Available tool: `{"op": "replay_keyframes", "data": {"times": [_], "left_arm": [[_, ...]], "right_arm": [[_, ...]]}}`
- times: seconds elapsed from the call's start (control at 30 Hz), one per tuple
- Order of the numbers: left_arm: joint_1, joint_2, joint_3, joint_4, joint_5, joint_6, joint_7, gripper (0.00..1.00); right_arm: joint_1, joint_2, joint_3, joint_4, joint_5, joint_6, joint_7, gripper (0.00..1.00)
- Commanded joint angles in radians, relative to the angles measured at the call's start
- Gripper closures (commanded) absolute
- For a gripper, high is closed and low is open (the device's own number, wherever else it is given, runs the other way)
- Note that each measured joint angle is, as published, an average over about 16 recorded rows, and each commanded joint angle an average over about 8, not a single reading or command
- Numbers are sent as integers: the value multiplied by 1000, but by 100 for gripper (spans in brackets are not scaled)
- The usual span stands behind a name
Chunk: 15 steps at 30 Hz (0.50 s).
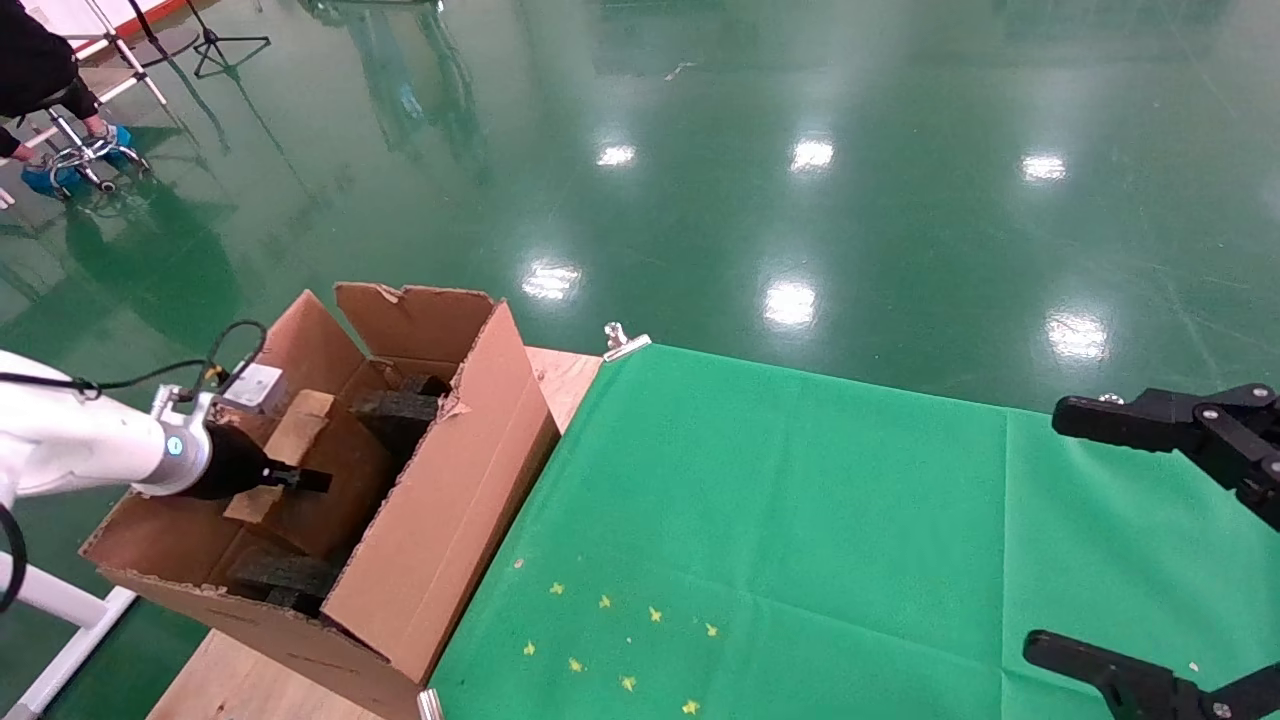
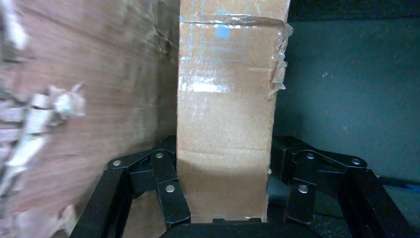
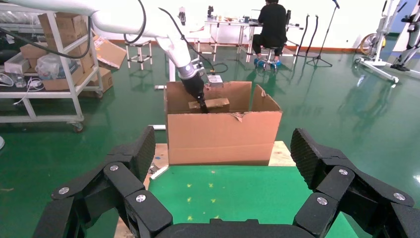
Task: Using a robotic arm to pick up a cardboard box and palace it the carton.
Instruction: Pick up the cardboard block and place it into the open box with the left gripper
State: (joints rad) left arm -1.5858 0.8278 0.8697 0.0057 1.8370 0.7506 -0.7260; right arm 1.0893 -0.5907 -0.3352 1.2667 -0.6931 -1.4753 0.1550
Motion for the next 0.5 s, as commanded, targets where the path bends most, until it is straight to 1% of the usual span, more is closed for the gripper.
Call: {"op": "replay_keyframes", "data": {"times": [0.03,0.1,0.13,0.37,0.4,0.5], "left_arm": [[10,5,-1,2,-2,-6,-2,100],[16,9,-2,2,-3,-9,-5,100],[19,11,-3,2,-4,-10,-6,92],[29,18,-4,1,-6,-18,-8,5],[29,18,-3,1,-6,-18,-8,0],[29,19,-3,1,-6,-19,-9,0]], "right_arm": [[0,0,0,0,0,0,0,0],[0,0,0,0,0,0,0,0],[0,0,0,0,0,0,0,0],[0,0,0,0,0,0,0,0],[0,0,0,0,0,0,0,0],[0,0,0,0,0,0,0,0]]}}
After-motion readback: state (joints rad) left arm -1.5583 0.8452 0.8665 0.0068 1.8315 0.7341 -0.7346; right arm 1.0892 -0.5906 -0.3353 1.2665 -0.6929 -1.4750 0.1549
